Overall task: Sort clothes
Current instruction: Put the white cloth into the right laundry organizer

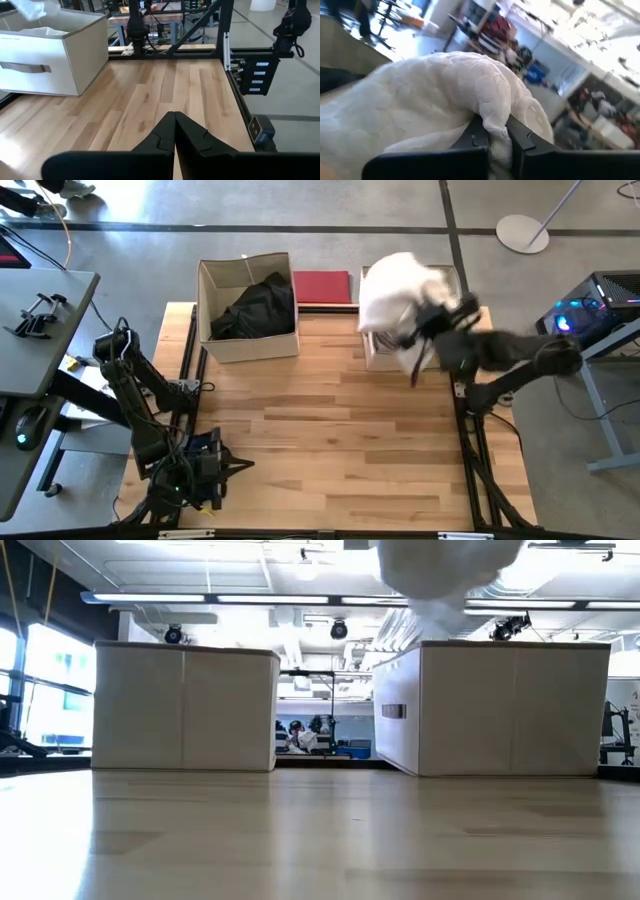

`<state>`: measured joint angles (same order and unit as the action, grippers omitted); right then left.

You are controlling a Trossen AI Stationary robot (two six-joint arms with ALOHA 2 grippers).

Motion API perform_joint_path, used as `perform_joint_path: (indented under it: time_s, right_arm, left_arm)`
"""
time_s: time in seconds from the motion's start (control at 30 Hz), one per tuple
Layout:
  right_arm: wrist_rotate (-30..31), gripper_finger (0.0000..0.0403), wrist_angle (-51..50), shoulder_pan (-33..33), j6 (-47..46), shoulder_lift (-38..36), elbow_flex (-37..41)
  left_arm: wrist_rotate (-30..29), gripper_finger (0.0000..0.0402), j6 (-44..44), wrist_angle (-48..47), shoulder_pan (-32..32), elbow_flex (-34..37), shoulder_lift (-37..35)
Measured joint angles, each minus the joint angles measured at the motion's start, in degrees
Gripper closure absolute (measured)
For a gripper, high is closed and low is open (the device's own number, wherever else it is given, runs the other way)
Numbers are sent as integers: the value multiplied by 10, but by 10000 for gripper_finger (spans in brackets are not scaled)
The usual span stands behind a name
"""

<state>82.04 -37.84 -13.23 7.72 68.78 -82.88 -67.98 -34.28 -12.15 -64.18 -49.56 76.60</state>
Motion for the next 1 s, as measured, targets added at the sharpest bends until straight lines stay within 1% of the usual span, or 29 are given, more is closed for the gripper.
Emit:
perform_joint_path:
  time_s: [0.07, 0.2, 0.27, 0.33, 0.43, 0.57, 0.63, 0.7, 0.77, 0.87, 1.0]
  right_arm:
    - [-50, 397, -28, 59, -15, -25, 0]
    - [-217, 397, -129, 201, -119, -39, 4]
    - [-293, 397, -170, 270, -157, -36, 23]
    - [-354, 397, -180, 332, -168, -30, 56]
    - [-432, 397, -160, 408, -169, -19, 127]
    - [-530, 397, -69, 488, -167, 1, 234]
    - [-577, 396, -16, 514, -168, 15, 279]
    - [-613, 396, 30, 530, -169, 29, 314]
    - [-630, 396, 61, 537, -169, 43, 337]
    - [-631, 395, 80, 538, -168, 57, 357]
    - [-630, 395, 79, 538, -167, 64, 361]
  left_arm:
    - [-1, 402, 0, 1, 0, 0, 0]
    - [-2, 402, 0, 1, 0, 0, 0]
    - [-2, 402, 0, 0, 0, 0, 0]
    - [-2, 402, 0, 0, 0, 0, 0]
    - [-2, 402, 5, -1, 0, 0, 0]
    - [-2, 402, 0, -1, 0, 0, 0]
    - [-2, 402, -2, -1, 0, 0, 0]
    - [-2, 402, -1, -1, 1, 0, 0]
    - [-3, 402, -2, -1, 3, 0, 0]
    - [-3, 402, -9, -1, 6, 0, 0]
    - [-3, 402, -11, -1, 9, 0, 0]
